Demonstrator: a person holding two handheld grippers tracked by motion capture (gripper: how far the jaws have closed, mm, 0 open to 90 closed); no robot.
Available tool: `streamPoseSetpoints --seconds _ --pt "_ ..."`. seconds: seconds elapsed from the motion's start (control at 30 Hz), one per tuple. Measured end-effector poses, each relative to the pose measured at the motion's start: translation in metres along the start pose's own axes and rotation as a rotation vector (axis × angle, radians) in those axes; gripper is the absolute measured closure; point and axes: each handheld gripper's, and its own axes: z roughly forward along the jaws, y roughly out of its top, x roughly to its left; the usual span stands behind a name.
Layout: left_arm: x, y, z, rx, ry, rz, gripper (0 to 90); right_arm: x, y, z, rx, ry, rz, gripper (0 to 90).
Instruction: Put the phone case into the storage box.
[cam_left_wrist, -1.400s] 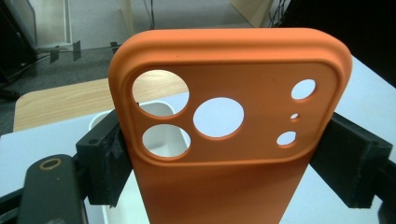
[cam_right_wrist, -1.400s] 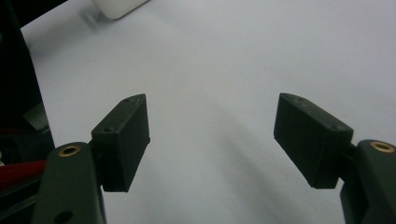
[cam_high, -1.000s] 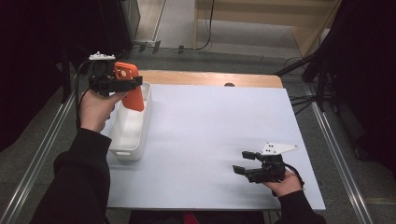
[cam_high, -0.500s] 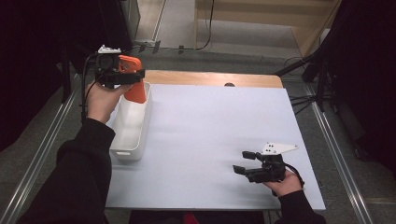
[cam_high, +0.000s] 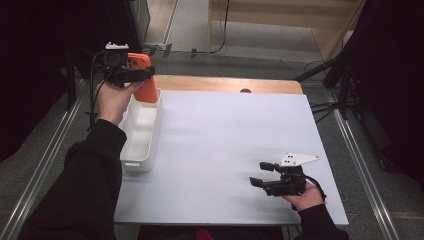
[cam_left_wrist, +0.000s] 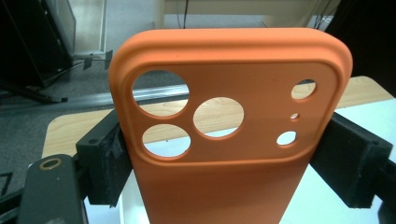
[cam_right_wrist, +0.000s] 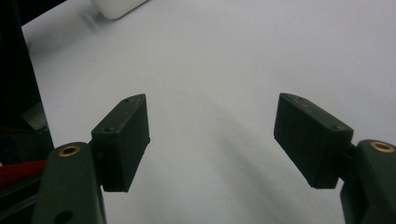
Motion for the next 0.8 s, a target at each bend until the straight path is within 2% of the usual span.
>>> streamPoseSetpoints --seconds 0.2,0.4,0.47,0.73,0.8 --pt "0.001 -0.001 0.009 0.001 0.055 0.017 15.5 0.000 0.000 0.000 0.001 0.002 -0.003 25.6" --pt "0.000 -0.003 0.018 0.008 0.075 0.018 15.5 0.000 0.000 0.000 -0.003 0.001 -0.003 25.6" --pt "0.001 -0.004 0.020 0.011 0.068 0.015 15.4 0.000 0.000 -0.001 -0.004 0.003 -0.001 25.6" --pt "-0.001 -0.007 0.033 0.025 0.103 0.039 15.4 0.000 0.001 -0.002 -0.008 0.004 -0.003 25.6" --pt "-0.001 -0.009 0.034 0.019 0.092 0.029 15.4 0.000 0.001 -0.001 -0.007 0.004 -0.002 25.6"
